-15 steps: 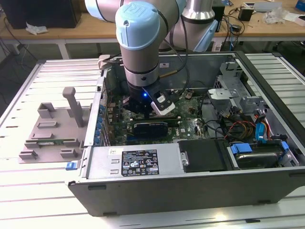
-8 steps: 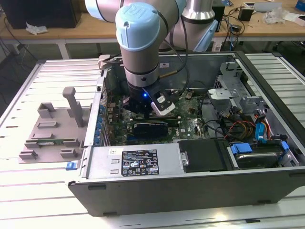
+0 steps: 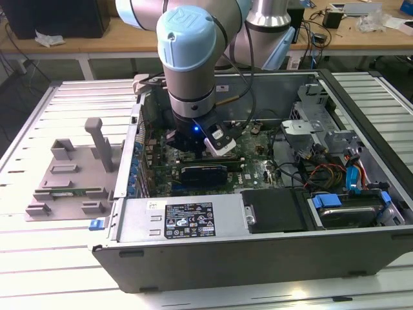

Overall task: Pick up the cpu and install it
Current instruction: 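Install the second cpu locking lever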

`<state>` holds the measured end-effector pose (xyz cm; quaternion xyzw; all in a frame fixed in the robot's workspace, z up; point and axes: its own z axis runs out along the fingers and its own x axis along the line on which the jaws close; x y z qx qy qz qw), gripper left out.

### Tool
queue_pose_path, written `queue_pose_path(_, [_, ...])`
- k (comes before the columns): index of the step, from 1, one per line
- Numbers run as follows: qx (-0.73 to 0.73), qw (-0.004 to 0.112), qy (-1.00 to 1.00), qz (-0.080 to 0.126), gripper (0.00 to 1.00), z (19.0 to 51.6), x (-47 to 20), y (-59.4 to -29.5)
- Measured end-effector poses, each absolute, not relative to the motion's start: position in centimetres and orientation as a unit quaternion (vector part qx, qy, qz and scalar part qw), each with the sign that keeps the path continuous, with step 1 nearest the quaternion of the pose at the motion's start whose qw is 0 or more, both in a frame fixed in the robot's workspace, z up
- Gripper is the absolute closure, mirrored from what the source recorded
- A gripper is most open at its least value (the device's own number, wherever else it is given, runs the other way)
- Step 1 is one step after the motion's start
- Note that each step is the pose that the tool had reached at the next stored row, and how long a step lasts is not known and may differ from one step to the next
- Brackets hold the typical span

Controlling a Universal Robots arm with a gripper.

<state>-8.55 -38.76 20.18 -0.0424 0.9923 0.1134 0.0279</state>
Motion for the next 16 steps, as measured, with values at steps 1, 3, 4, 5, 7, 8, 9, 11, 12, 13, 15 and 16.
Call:
queue_pose_path(1, [-0.042,0.028,0.992,0.113,0.89,20.17,-8.56,-38.76])
queue_pose_path(3, [-0.042,0.028,0.992,0.113,0.89,20.17,-8.56,-38.76])
queue_pose_path(4, [-0.042,0.028,0.992,0.114,0.89,20.16,-8.58,-38.76])
queue_pose_path(5, [-0.042,0.028,0.992,0.114,0.89,20.16,-8.61,-38.76])
queue_pose_path(7, [-0.042,0.028,0.992,0.114,0.89,20.15,-8.69,-38.76])
queue_pose_path(8, [-0.042,0.028,0.992,0.115,0.89,20.14,-8.73,-38.77])
queue_pose_path(9, [-0.042,0.029,0.992,0.115,0.89,20.13,-8.75,-38.77])
queue_pose_path(11, [-0.043,0.029,0.992,0.116,0.89,20.08,-8.79,-38.77])
queue_pose_path(12, [-0.042,0.029,0.992,0.116,0.89,20.04,-8.81,-38.77])
queue_pose_path(13, [-0.042,0.029,0.992,0.116,0.89,19.99,-8.83,-38.78])
queue_pose_path(15, [-0.042,0.029,0.992,0.117,0.89,19.85,-8.87,-38.77])
queue_pose_path(16, [-0.042,0.029,0.992,0.118,0.89,19.82,-8.89,-38.76])
